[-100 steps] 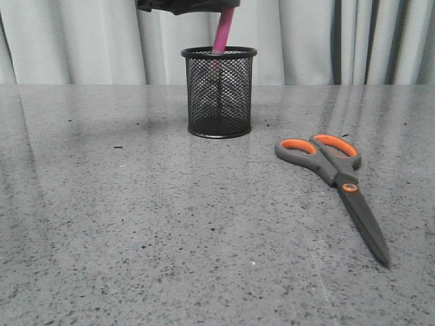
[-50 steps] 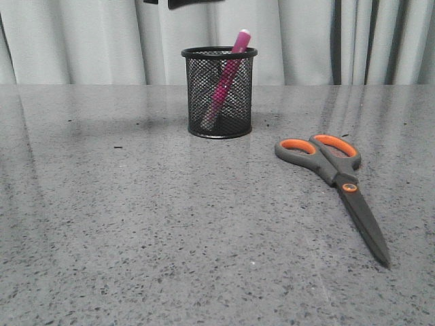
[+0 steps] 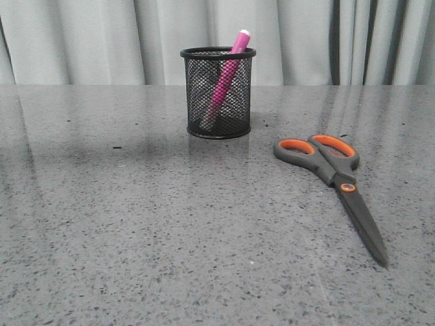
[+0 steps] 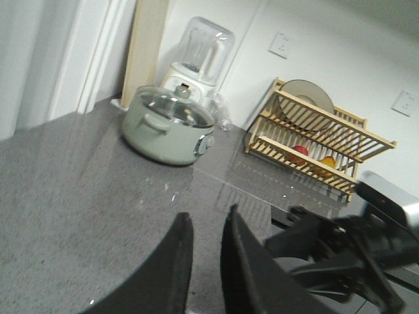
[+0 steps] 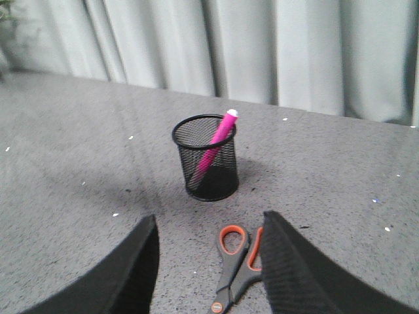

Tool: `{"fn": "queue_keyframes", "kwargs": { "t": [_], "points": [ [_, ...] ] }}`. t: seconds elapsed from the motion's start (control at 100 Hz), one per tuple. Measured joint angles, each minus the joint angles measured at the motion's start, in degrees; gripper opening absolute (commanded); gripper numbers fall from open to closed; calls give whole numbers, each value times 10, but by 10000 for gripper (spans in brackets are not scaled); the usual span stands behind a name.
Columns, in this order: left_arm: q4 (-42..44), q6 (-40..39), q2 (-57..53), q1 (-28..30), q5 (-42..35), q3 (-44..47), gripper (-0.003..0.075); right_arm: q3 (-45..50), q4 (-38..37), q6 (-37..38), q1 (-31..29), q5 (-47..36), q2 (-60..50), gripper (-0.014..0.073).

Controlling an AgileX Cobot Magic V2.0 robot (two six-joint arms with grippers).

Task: Put pen and scissors into bin
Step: 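Release the marker into the cup and withdraw the left gripper, then lower the right gripper onto the scissors and grasp the handles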

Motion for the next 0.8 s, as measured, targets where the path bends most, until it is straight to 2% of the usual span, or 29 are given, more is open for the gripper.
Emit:
{"fn": "queue_keyframes", "kwargs": {
  "t": [0.05,0.2,0.35,0.46,0.55,0.7,0.8],
  "points": [
    [5,-10,-26,0,0,0,-21,-36,0,-6,0,24,37,320],
    [73,-36,-133,0,-17,0,-20,-137,-18,-15,0,90,149,320],
    [276,-121,-273,-8,-80,8,-20,-204,-58,3,1,111,221,320],
    [438,-206,-390,-28,-125,45,-20,-225,-100,49,15,124,259,320],
    [533,-263,-486,-42,-161,104,-20,-236,-146,97,38,142,292,320],
    [636,-324,-621,-45,-205,215,-20,-253,-254,196,103,170,355,320],
    [670,-353,-665,-41,-205,262,-20,-267,-328,286,175,189,407,319]
  ]
}}
